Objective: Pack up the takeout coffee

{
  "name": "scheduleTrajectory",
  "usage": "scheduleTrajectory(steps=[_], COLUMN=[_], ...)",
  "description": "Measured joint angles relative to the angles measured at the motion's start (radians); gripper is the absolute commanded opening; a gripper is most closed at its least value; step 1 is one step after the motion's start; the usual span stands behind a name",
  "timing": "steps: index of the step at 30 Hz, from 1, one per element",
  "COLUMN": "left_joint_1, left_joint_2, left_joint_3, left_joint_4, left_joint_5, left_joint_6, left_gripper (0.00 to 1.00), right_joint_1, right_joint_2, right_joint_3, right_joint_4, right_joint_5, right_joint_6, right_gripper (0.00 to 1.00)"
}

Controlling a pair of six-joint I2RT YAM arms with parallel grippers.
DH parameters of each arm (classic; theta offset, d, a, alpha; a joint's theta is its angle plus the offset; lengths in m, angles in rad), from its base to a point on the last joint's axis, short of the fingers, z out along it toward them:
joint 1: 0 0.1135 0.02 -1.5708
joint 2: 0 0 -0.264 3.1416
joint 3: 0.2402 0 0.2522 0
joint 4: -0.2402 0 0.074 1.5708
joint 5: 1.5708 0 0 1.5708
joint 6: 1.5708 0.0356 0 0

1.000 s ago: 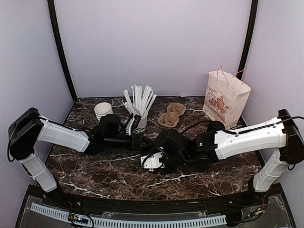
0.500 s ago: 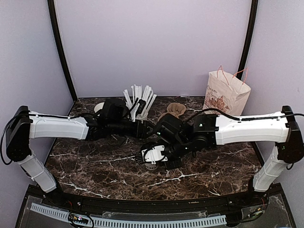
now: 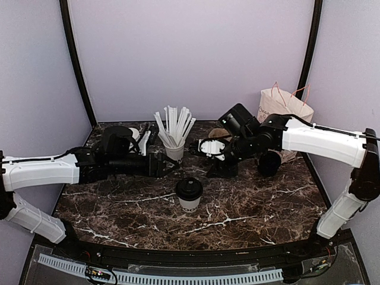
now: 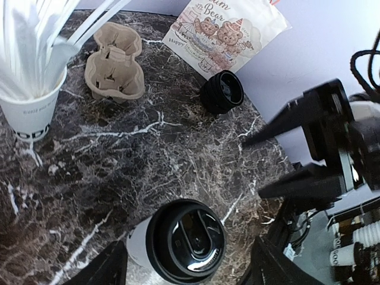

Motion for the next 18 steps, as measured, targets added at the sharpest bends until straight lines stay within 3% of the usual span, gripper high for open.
scheduleTrajectory(steps=[3, 4, 12, 18], left_joint_1=[-0.002, -0.003, -0.013, -0.013], left_joint_2=[-0.061, -0.067, 0.03, 0.055], left_joint_3=[-0.082, -0.107, -0.182, -0.182], left_joint_4=[0.021, 0.031, 0.118, 0.151], left_joint_5=[0.015, 0.023, 0.071, 0.064], left_joint_6=[-0.06, -0.08, -0.197, -0.205], left_gripper=[0.91, 0.92, 0.86, 0.8], right_joint_1=[-0.064, -0.073, -0.076, -0.089], right_joint_2=[0.03, 0.052, 0.227, 0.208], right_joint_3=[0.039, 0.057, 0.128, 0.122], right_joint_4=[0.016, 0.021, 0.021, -0.002], right_joint_5=[-0.065, -0.09, -0.261, -0.314], right_joint_6=[0.038, 0.047, 0.106, 0.159], right_gripper=[0.59, 0.6, 0.6, 0.61])
